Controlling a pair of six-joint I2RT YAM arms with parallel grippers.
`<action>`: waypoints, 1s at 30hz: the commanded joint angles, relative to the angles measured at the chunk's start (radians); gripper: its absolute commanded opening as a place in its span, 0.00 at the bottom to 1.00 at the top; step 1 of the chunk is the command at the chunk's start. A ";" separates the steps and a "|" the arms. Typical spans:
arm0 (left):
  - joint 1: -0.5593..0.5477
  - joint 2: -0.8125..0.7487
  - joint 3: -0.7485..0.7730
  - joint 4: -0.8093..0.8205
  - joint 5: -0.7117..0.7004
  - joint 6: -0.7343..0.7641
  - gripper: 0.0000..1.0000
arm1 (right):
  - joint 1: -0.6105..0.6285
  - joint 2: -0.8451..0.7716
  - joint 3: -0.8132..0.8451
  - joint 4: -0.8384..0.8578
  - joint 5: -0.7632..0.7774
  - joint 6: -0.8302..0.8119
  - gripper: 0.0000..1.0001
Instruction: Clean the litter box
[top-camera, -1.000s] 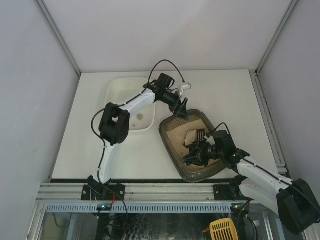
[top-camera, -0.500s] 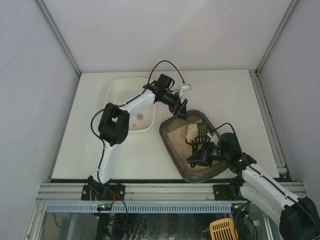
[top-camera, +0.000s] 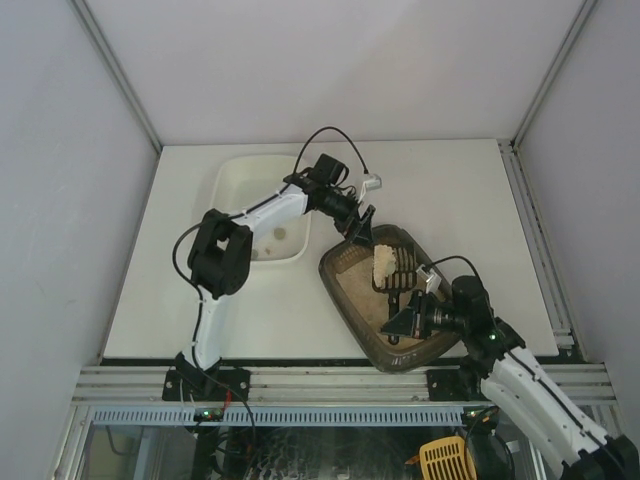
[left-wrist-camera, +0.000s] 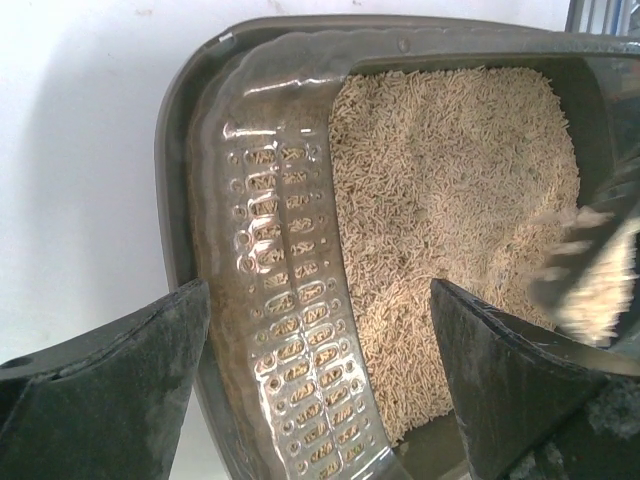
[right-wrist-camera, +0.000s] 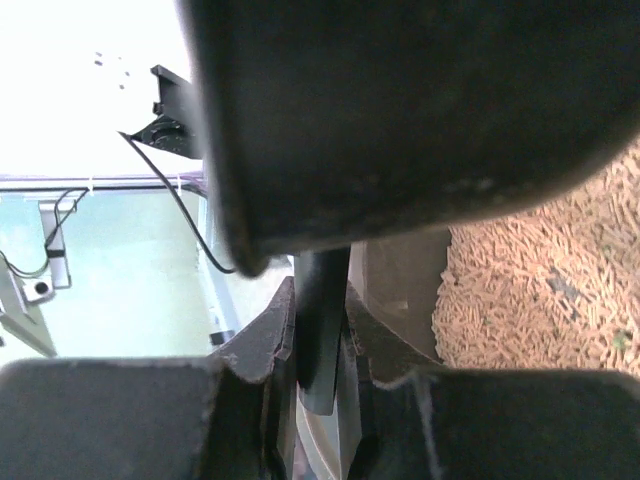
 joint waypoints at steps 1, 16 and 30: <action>-0.004 -0.031 -0.079 -0.099 -0.142 -0.029 0.96 | -0.001 -0.227 -0.071 -0.094 -0.032 -0.010 0.00; 0.018 -0.063 -0.088 -0.151 -0.177 -0.030 0.96 | -0.023 -0.341 -0.078 -0.192 -0.033 -0.061 0.00; 0.018 -0.106 -0.155 -0.144 -0.205 -0.068 0.95 | -0.233 -0.315 -0.109 0.118 -0.277 0.317 0.00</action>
